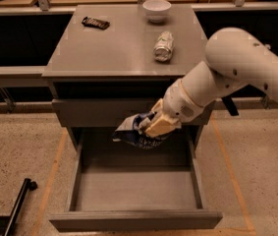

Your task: Place blue chip bag into middle drawer

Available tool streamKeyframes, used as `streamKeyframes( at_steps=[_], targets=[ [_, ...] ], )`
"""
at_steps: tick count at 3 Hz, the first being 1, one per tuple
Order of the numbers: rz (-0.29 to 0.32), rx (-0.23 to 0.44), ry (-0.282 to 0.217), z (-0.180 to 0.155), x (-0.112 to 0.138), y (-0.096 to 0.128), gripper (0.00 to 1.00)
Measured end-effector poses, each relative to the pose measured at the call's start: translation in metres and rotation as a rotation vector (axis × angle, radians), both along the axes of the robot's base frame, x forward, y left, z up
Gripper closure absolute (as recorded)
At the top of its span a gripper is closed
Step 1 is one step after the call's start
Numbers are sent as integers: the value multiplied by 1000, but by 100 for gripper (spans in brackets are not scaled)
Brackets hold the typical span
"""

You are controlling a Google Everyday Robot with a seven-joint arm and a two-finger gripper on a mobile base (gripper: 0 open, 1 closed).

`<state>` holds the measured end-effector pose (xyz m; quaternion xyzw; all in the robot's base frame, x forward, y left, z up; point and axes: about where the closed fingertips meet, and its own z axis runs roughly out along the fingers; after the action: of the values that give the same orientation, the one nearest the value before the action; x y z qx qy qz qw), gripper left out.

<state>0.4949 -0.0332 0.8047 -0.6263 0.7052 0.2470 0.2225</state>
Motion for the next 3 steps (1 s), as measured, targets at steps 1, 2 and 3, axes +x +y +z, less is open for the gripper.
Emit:
streamKeyframes(
  at_steps=[1,2,3],
  targets=[
    [-46,45,20,-52,-11,-28,100],
    [-60,54,-3,-60,-11,-40,100],
    [-75,60,0,-70,-14,-36,100]
  ],
)
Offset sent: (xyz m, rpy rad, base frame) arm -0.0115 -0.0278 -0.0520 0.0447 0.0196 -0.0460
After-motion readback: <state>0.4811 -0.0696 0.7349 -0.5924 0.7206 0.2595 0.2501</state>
